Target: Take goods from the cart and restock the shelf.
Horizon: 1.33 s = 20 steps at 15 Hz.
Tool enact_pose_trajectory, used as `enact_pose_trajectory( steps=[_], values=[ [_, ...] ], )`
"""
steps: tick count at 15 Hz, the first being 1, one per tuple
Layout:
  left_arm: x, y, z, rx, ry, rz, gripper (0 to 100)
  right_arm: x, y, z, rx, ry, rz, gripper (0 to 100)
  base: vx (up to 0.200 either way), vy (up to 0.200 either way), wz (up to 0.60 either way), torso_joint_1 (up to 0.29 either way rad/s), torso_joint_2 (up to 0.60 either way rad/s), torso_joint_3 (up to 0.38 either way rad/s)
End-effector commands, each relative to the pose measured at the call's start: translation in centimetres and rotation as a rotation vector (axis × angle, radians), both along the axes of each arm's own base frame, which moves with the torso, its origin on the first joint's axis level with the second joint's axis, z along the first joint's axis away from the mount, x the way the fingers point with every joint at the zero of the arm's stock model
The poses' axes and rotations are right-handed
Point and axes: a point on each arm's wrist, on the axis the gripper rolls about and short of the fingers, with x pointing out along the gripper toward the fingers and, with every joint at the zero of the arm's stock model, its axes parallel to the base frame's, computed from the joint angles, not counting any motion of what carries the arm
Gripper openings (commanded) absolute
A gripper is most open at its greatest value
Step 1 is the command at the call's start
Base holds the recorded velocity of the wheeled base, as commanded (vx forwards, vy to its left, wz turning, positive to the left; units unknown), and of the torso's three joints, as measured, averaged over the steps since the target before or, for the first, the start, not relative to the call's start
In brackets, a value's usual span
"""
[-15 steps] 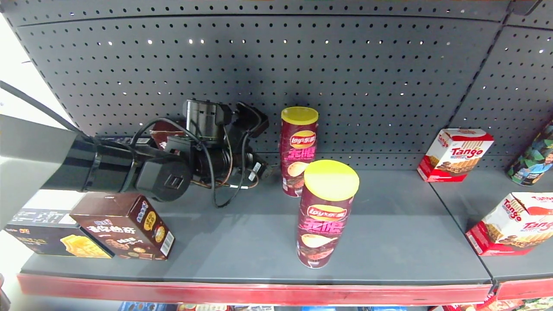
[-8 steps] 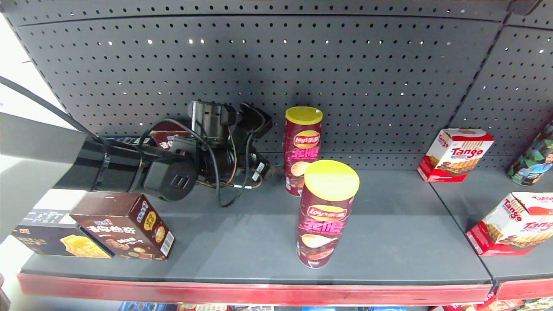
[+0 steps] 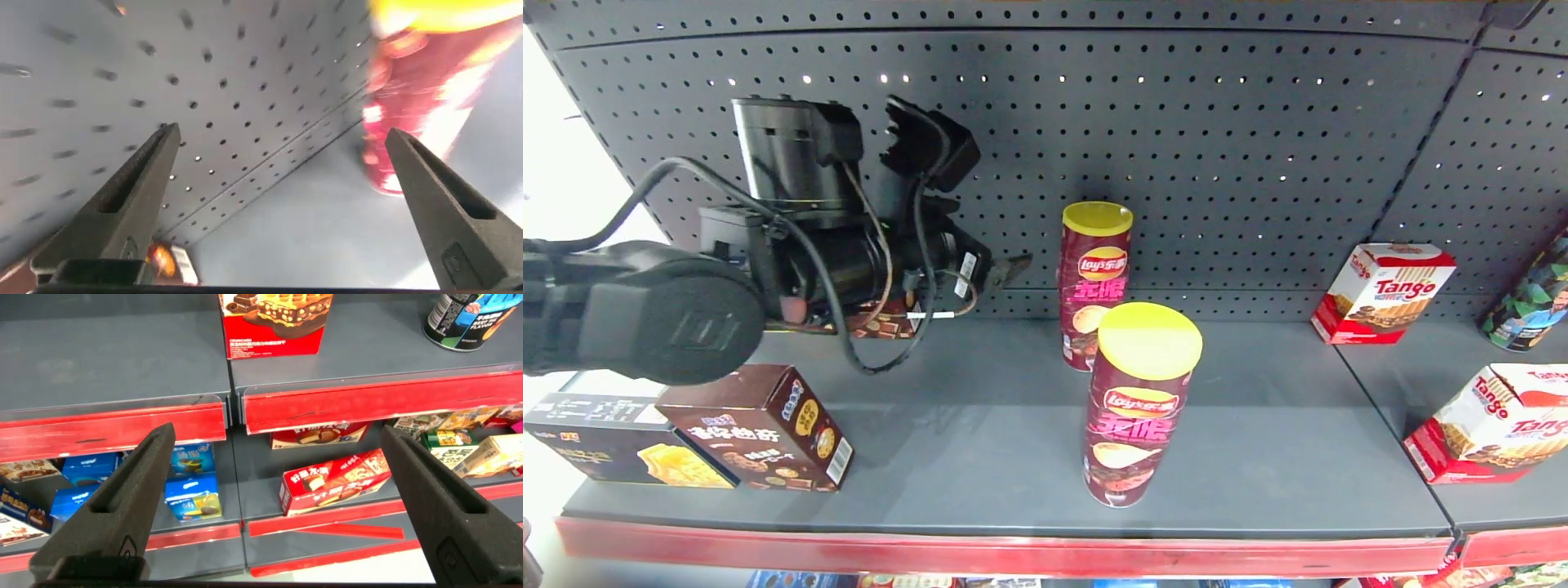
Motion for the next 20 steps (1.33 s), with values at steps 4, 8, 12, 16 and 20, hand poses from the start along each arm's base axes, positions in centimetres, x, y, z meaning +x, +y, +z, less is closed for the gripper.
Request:
enact_pose_trajectory(
  steps=[4,8,12,16,20],
  values=[
    [-17.1,7.4,-0.5,-0.137,-0.092,-0.009,100,0.0,0.0,0.0,0.0,0.001,0.001,100,0.0,0.0,0.0,0.0,0.0,0.0],
    [-27.8,13.6,-1.7,-0.226,-0.24,0.05,100,0.0,0.0,0.0,0.0,0.001,0.001,100,0.0,0.0,0.0,0.0,0.0,0.0],
    [-32.5,15.2,-10.0,-0.302,-0.188,0.283,100,0.0,0.0,0.0,0.0,0.001,0.001,100,0.0,0.0,0.0,0.0,0.0,0.0],
    [-33.4,14.8,-16.0,-0.343,-0.232,0.339,100,0.0,0.0,0.0,0.0,0.001,0.001,100,0.0,0.0,0.0,0.0,0.0,0.0],
    [-33.3,14.8,-17.5,-0.316,-0.096,0.34,100,0.0,0.0,0.0,0.0,0.001,0.001,100,0.0,0.0,0.0,0.0,0.0,0.0]
  ],
)
